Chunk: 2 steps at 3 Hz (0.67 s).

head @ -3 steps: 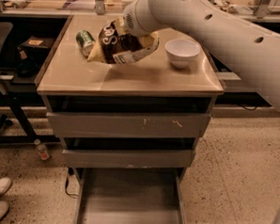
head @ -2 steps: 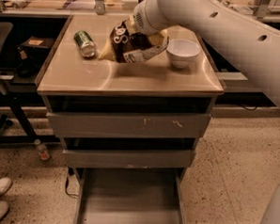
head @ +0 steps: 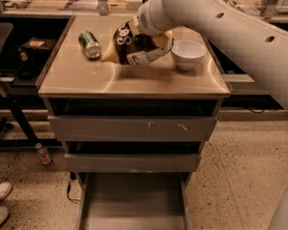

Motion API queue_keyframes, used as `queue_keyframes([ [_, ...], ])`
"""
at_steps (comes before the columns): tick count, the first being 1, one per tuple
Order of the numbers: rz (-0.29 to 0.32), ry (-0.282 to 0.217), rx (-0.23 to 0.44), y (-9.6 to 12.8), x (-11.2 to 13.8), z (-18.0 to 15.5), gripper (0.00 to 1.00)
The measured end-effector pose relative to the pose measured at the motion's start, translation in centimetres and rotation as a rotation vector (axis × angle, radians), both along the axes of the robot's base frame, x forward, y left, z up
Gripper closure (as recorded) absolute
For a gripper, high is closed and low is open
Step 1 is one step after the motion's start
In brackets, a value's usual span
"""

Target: Pick brown chip bag from bottom drawer and place on counter

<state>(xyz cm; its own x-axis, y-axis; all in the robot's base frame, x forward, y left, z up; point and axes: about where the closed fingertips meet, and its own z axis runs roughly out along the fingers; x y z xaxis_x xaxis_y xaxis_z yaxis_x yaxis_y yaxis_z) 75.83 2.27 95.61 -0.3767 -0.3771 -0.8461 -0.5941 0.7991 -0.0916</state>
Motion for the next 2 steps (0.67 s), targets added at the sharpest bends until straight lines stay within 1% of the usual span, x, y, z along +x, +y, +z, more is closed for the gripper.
queue_keyframes([
  [2, 0.000, 0.000, 0.000, 0.01, 0.00, 0.00, 0.33],
])
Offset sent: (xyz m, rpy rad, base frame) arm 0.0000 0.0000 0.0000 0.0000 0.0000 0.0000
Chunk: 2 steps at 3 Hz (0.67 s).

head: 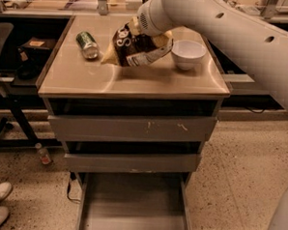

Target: Pick brown chip bag from bottom drawer and place on counter

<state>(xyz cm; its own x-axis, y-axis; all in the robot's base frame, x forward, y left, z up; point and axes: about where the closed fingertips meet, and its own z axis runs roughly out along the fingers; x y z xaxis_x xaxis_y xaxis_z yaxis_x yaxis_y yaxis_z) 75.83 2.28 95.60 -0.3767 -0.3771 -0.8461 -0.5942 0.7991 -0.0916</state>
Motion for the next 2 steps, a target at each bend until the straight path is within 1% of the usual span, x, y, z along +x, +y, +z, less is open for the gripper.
queue_keyframes([
  [1, 0.000, 0.000, 0.000, 0.00, 0.00, 0.00, 0.09],
  [2, 0.000, 0.000, 0.000, 0.01, 0.00, 0.00, 0.00],
])
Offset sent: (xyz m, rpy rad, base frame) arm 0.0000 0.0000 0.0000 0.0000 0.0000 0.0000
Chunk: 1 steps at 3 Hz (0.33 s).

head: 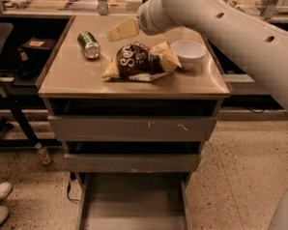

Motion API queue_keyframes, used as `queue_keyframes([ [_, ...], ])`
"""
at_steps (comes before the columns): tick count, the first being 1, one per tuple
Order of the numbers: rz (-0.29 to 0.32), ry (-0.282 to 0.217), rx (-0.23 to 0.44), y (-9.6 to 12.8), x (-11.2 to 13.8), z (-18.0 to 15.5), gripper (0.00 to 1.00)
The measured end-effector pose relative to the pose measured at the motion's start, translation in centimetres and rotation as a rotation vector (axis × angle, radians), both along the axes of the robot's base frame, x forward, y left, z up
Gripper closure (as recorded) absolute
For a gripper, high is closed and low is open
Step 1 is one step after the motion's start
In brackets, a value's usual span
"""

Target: Pick brown chip bag from bottom drawer and place on counter

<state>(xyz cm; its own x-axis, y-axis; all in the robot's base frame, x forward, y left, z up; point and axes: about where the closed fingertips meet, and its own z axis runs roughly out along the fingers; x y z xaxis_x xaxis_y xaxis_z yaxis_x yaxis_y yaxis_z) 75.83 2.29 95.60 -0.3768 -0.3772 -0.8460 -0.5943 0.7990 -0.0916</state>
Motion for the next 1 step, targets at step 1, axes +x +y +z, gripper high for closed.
queue_keyframes([
  [1, 0.000, 0.000, 0.000, 0.00, 0.00, 0.00, 0.00],
])
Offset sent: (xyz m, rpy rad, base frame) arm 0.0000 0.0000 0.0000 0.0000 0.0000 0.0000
